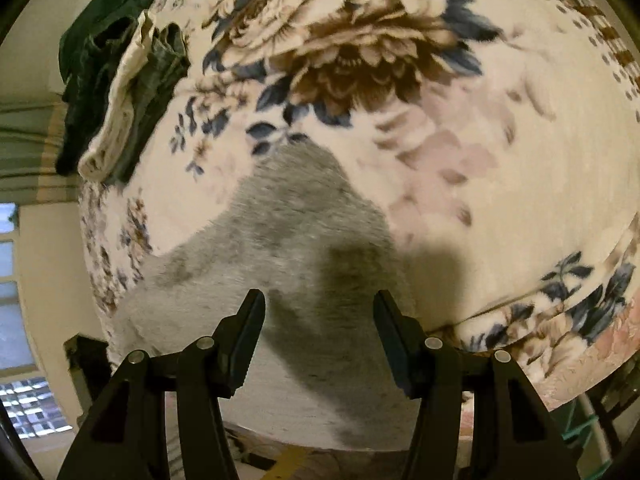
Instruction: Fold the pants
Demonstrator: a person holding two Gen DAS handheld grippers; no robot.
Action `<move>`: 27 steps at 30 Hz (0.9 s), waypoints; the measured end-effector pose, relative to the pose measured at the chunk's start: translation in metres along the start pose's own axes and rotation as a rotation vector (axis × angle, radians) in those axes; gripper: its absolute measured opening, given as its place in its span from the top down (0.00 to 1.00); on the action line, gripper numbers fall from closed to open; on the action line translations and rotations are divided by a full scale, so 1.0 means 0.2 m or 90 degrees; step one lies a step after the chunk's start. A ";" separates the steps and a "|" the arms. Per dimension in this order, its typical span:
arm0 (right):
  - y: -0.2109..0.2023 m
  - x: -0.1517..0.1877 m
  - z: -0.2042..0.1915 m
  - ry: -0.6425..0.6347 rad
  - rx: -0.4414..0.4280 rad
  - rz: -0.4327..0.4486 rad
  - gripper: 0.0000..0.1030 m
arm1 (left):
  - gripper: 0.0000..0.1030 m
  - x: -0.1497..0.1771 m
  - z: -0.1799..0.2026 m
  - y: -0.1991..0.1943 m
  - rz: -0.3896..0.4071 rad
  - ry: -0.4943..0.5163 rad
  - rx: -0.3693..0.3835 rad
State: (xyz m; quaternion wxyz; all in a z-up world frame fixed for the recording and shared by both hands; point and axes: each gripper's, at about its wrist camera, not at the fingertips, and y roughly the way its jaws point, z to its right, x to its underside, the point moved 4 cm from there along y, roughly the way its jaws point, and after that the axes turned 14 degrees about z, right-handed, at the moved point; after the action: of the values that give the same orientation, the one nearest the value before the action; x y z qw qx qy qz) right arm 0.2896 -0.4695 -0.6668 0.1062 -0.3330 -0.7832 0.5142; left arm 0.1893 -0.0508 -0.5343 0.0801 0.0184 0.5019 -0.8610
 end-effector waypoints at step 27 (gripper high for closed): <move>0.09 -0.12 -0.15 -0.118 0.045 0.025 0.97 | 0.75 -0.43 0.08 0.19 0.062 0.072 -0.008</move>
State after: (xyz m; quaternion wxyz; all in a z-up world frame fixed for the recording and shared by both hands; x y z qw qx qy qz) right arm 0.3301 -0.4575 -0.6643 0.0346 -0.2956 -0.7644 0.5720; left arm 0.2819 -0.0734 -0.5499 0.0935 0.0912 0.5096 -0.8505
